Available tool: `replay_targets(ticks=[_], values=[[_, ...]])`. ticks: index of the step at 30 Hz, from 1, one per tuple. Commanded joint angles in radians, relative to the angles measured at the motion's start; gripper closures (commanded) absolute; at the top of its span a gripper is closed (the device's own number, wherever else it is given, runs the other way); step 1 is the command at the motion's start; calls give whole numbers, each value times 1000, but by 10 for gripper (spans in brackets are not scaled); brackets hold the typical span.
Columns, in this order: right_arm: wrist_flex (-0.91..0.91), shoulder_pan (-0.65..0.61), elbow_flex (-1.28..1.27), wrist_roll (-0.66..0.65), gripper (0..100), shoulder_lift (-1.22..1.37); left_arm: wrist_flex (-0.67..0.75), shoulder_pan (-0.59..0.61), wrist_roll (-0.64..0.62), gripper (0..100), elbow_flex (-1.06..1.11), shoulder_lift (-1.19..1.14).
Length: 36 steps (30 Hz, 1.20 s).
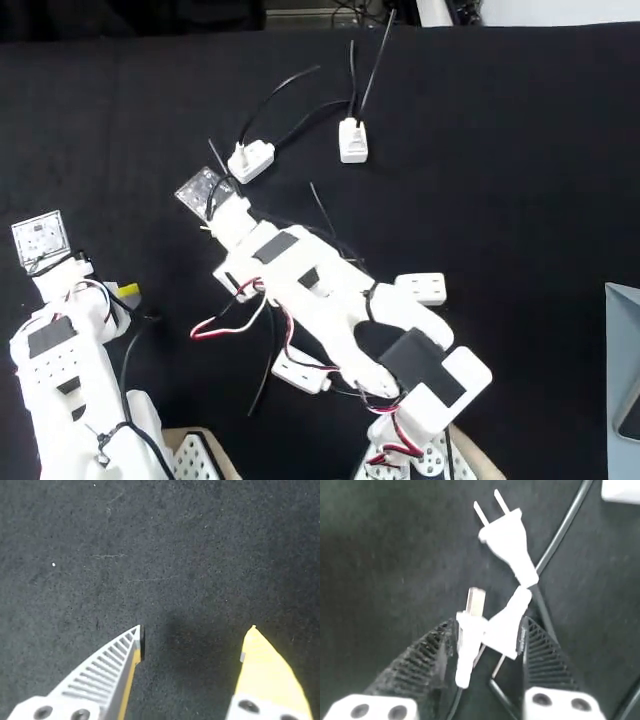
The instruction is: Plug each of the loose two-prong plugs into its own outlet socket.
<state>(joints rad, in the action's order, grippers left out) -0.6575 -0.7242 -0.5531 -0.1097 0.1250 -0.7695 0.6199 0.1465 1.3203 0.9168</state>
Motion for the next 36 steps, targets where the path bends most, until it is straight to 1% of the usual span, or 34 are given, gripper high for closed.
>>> replay_targets(ticks=[1,3,8,11,15,19,21,25,31,33,36], values=[[-64,2,48,8,804,-62,20,8,-5,683,-7,18],[-98,18,84,14,804,-64,20,8,-5,683,-7,18],[-140,49,150,117,804,-104,21,8,-5,683,-5,18],[-135,55,154,149,804,-110,21,8,-5,683,-5,18],[-81,78,153,183,804,-62,21,8,-5,683,-5,18],[-86,101,189,184,804,18,21,8,-5,683,-5,18],[-103,100,211,184,804,48,21,8,-5,683,-5,18],[-132,83,255,235,805,104,21,8,-5,683,-5,18],[-183,43,295,239,805,160,21,8,-5,683,-5,18],[-183,31,298,239,825,176,21,8,-5,683,-5,18],[-180,32,318,239,911,197,21,8,-5,683,-4,18]])
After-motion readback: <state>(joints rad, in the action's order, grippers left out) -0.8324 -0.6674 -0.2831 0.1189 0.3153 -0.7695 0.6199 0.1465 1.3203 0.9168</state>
